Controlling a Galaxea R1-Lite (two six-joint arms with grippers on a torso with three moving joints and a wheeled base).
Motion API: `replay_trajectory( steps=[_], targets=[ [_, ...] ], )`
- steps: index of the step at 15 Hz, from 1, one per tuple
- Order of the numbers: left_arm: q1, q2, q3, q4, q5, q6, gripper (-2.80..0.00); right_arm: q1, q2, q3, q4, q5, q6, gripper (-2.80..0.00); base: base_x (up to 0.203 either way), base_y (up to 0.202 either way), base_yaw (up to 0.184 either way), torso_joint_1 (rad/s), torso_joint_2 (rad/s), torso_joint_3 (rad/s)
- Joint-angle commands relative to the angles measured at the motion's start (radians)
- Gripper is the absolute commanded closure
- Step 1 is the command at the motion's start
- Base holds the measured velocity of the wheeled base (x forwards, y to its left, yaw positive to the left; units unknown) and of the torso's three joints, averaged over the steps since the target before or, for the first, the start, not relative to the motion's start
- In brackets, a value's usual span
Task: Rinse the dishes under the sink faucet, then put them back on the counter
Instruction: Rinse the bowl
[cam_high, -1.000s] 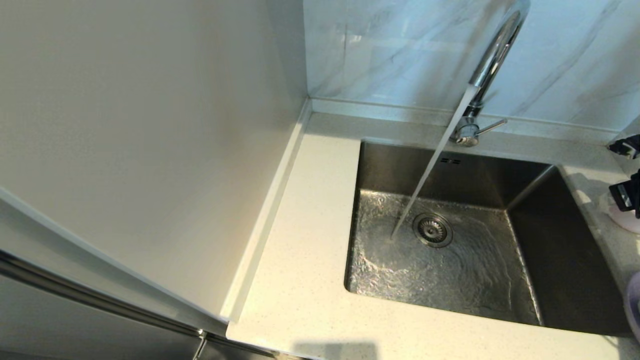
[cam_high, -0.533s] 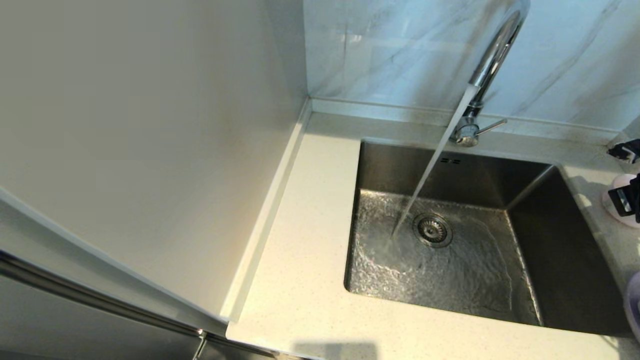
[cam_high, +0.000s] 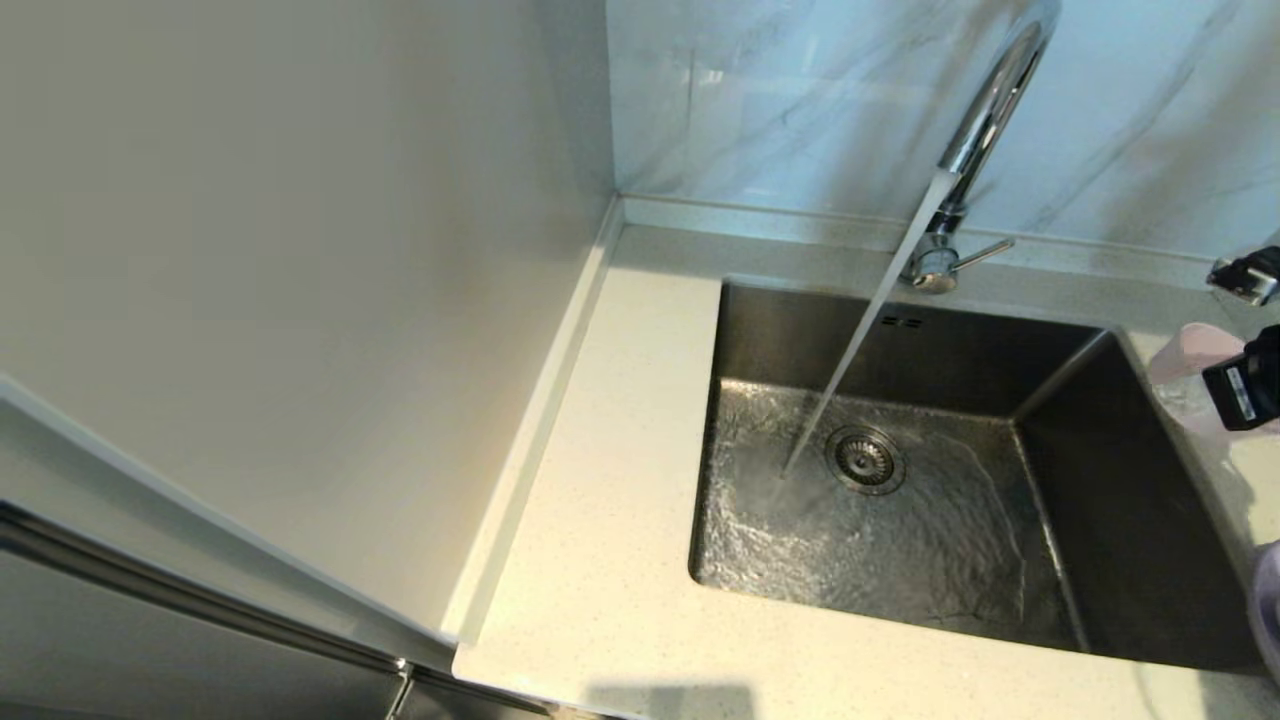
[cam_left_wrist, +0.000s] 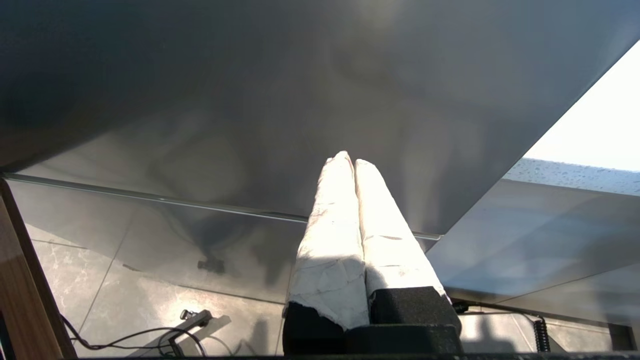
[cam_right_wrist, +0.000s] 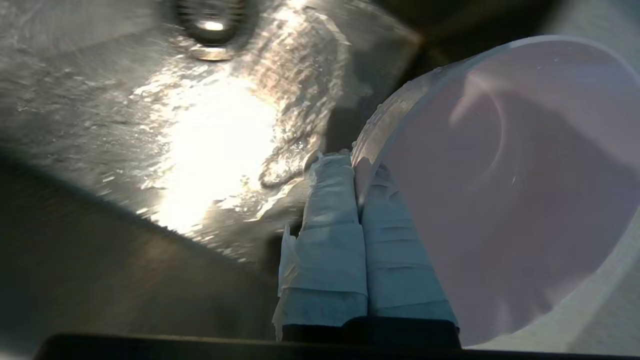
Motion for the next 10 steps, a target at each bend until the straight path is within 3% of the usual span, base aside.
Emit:
replay_trajectory(
  steps=[1,3,6,10],
  targets=[
    [0.0,0.0,0.0,0.0,0.001,0.0,0.0,0.072,-0.206,0.132,0.01,0.071,-0.081,0.0,0.0,0.0,0.0,0.0,0.0,0.0],
    [0.0,0.0,0.0,0.0,0.001,0.0,0.0,0.192,-0.293,0.177,0.093,0.147,-0.142,0.0,0.0,0.0,0.0,0.0,0.0,0.0],
    [0.0,0.0,0.0,0.0,0.001,0.0,0.0,0.39,-0.353,0.126,0.335,0.208,-0.163,0.0,0.0,0.0,0.0,0.0,0.0,0.0],
    [0.0,0.0,0.0,0.0,0.001,0.0,0.0,0.683,-0.37,-0.1,0.697,0.203,-0.1,0.0,0.0,0.0,0.0,0.0,0.0,0.0]
  ],
)
